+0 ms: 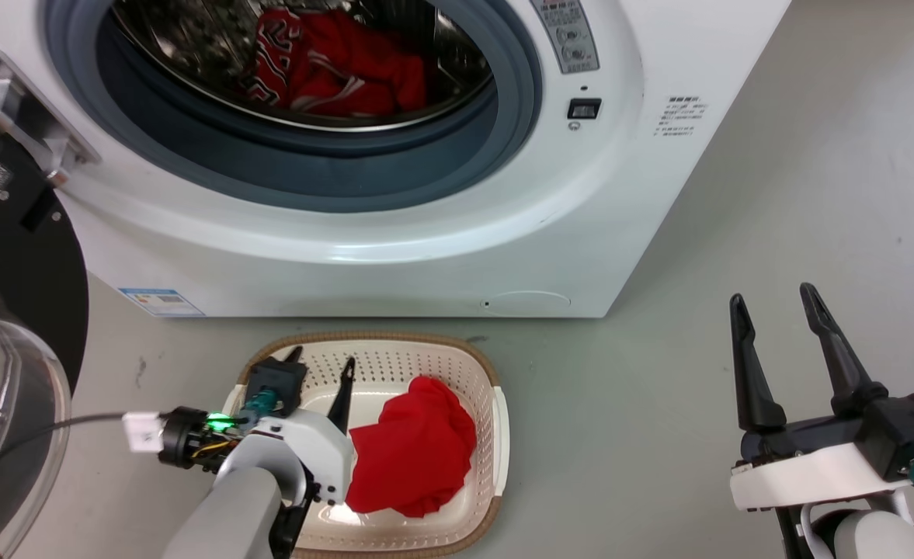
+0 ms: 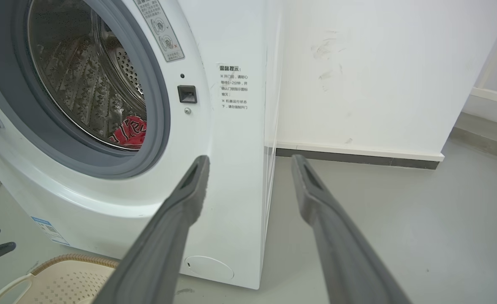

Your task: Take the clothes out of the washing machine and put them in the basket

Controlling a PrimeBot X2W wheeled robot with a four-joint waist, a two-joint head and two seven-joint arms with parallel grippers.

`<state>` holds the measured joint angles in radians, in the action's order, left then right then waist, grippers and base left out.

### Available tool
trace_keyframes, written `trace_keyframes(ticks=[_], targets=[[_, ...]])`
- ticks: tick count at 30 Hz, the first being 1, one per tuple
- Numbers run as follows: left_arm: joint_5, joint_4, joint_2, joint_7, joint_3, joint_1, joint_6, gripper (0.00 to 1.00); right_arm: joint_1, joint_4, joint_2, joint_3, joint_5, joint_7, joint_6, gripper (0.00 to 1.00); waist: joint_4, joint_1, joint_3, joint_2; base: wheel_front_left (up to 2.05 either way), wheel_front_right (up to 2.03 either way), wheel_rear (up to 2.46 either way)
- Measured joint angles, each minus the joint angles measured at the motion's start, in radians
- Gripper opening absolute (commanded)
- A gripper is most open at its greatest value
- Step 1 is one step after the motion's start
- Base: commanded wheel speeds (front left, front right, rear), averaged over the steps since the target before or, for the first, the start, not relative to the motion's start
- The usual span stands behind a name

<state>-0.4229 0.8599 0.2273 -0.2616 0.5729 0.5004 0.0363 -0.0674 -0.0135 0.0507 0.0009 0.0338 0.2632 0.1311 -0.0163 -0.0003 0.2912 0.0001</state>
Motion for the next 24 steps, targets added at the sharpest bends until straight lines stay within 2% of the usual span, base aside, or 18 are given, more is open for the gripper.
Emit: trace_keyframes(ticks=[8,12,17,21,24], targets=[[0.070,-0.397,0.036,0.000,-0.187,-0.168,0.123,1.00,0.016,0.000,0.000,0.007,0.000,0.000,0.000,1.00,0.000,0.0000,-0.051,0.0000,0.00,0.00,0.00],[0.123,-0.551,0.034,-0.001,-0.265,-0.241,0.149,1.00,0.022,-0.001,0.000,0.010,0.002,0.000,0.000,1.00,-0.005,0.0001,-0.059,0.0000,0.00,0.00,0.00],[0.168,-0.621,0.034,-0.001,-0.319,-0.251,0.135,1.00,0.015,-0.006,0.000,0.018,0.009,0.000,0.000,1.00,-0.015,0.0001,-0.043,0.0000,0.00,0.00,0.00],[0.175,-0.608,0.035,-0.001,-0.337,-0.179,0.097,1.00,-0.006,-0.017,0.000,0.022,0.015,0.000,0.000,1.00,-0.028,0.0002,-0.013,0.0000,0.00,0.00,0.00],[0.180,-0.548,0.038,-0.001,-0.345,-0.088,0.073,1.00,-0.025,-0.022,0.000,0.025,0.018,0.000,0.000,1.00,-0.038,0.0002,0.018,0.0000,0.00,0.00,0.00]])
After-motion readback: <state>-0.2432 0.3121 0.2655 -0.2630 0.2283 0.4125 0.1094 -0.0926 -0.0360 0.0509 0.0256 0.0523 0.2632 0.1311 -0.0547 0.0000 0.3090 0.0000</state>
